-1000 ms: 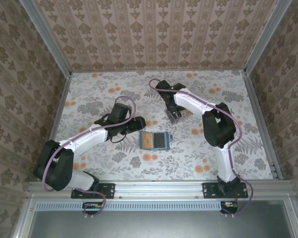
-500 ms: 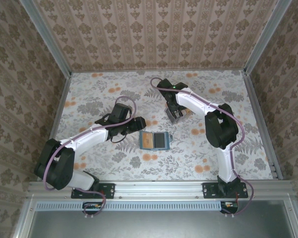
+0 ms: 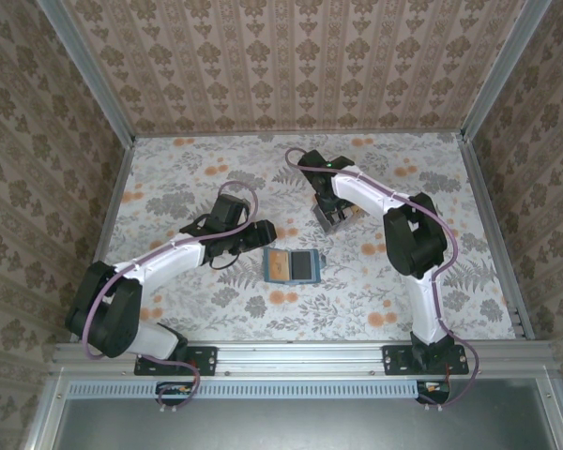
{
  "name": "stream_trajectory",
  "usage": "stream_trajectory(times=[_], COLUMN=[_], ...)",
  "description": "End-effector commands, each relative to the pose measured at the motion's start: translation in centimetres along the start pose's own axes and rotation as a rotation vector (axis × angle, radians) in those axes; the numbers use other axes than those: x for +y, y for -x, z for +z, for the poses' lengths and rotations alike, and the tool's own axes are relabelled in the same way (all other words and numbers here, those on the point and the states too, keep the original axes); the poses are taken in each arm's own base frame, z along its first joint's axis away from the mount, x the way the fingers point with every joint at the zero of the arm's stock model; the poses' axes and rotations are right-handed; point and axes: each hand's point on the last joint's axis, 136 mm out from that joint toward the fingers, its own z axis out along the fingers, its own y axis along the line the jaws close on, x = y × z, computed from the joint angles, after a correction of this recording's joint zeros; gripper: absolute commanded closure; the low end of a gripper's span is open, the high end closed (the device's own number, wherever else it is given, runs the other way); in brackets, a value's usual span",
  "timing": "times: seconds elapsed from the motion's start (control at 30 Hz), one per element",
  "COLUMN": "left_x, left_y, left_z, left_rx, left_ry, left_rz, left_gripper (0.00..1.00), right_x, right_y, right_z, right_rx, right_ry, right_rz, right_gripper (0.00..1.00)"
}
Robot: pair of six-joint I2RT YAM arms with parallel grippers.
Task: Put the credit cards into the card holder
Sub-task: Pick up several credit cards from the storage box.
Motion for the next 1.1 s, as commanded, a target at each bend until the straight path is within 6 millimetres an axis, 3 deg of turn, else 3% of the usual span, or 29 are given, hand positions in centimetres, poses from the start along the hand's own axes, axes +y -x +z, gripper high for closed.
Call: stream_trajectory(times=[0.0, 0.3, 0.53, 0.97, 1.07], left_x=[-0.5, -0.5, -0.3, -0.5, -0.4], left_y=[0.7, 0.7, 0.6, 0.6, 0.6], left_z=[0.0, 0.3, 0.4, 0.6, 0.6], left_rx=[-0.005, 0.002, 0.006, 0.01, 0.01], left_ry=[-0.014, -0.012, -0.008, -0.01, -0.011], left_rz=[-0.016, -0.015, -0.022, -0.019, -0.022], left_gripper=[0.23, 0.23, 0.23, 0.23, 0.23], right_x=[-0.9, -2.5, -2.7, -2.9, -2.5], right_y=[0.2, 1.1, 0.7, 0.8, 0.6], right_z=[0.7, -0.9, -0.7, -2.2, -2.3], right_rx=[0.006, -0.061, -0.05, -0.069, -0.061], right_ry=[-0.061, -0.095, -0.093, -0.059, -0.032], right_rz=[-0.017, 0.008, 0.001, 0.032, 0.03], right_gripper=[0.61, 0.72, 0.83, 0.89, 0.95])
